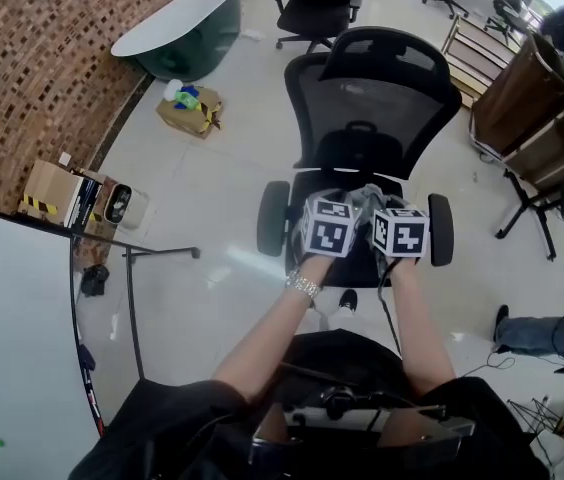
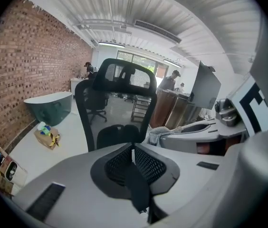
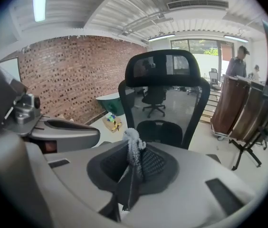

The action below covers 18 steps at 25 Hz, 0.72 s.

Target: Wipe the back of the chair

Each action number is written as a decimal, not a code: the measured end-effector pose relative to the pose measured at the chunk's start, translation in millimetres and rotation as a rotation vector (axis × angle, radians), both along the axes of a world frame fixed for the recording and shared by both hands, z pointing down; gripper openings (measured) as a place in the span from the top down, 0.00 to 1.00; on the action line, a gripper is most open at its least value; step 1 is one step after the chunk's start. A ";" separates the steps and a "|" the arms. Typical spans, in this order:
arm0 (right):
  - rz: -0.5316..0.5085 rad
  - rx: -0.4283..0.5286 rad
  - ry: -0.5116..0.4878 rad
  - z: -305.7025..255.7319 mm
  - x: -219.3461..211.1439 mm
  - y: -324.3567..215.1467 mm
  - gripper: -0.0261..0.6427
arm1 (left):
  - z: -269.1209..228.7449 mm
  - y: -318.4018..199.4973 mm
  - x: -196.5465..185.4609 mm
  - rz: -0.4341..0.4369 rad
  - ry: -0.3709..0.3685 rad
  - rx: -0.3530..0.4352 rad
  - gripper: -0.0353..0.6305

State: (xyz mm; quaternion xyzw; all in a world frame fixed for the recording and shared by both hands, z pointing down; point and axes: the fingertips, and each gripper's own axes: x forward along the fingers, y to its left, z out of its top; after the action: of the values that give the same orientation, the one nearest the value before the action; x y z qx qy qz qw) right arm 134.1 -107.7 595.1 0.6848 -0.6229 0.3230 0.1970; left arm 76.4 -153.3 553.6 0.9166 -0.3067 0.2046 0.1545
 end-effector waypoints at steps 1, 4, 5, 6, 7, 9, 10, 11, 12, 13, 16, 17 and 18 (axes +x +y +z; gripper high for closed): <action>0.003 0.001 0.002 -1.2 -2.4 7.1 0.89 | 2.3 6.2 -1.4 0.003 0.000 -0.006 0.91; -0.009 0.005 0.002 -2.8 -10.6 26.1 0.89 | 7.6 26.9 -8.0 -0.001 -0.011 -0.024 0.91; -0.021 0.013 0.000 -4.7 -14.8 30.8 0.89 | 9.0 32.9 -11.9 -0.011 -0.019 -0.026 0.91; -0.035 0.016 -0.003 -4.9 -19.1 36.6 0.89 | 9.1 38.7 -15.7 -0.022 -0.024 -0.024 0.91; -0.049 0.018 -0.008 -4.2 -23.3 43.6 0.89 | 7.0 44.6 -18.8 -0.032 -0.027 -0.015 0.91; -0.076 0.028 -0.019 -5.2 -30.1 59.6 0.89 | 0.6 58.7 -21.9 -0.051 -0.022 0.005 0.91; -0.087 0.035 -0.025 -6.3 -32.5 69.0 0.89 | -1.3 67.7 -23.1 -0.063 -0.019 0.009 0.91; -0.096 0.042 -0.031 -7.3 -34.4 79.4 0.89 | -1.6 78.1 -25.5 -0.077 -0.022 0.012 0.91; -0.103 0.049 -0.037 -8.3 -36.0 90.9 0.89 | -1.3 90.0 -28.6 -0.089 -0.029 0.015 0.91; -0.109 0.057 -0.042 -9.9 -37.5 103.0 0.89 | -0.9 103.4 -31.6 -0.099 -0.035 0.018 0.91; -0.127 0.077 -0.055 -11.6 -43.2 140.6 0.89 | 4.1 148.2 -40.2 -0.116 -0.054 0.022 0.91; -0.137 0.073 -0.061 -8.7 -45.8 152.1 0.89 | 7.3 162.1 -43.6 -0.124 -0.061 0.017 0.91; -0.149 0.069 -0.067 -6.8 -49.2 161.7 0.89 | 10.4 174.6 -47.2 -0.131 -0.070 0.010 0.91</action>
State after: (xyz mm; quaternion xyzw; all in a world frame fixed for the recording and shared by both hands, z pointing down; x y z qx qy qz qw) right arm 84.9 54.0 588.3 0.6317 -0.6891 0.3086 0.1757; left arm 29.2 21.3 564.0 0.8877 -0.3721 0.2243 0.1524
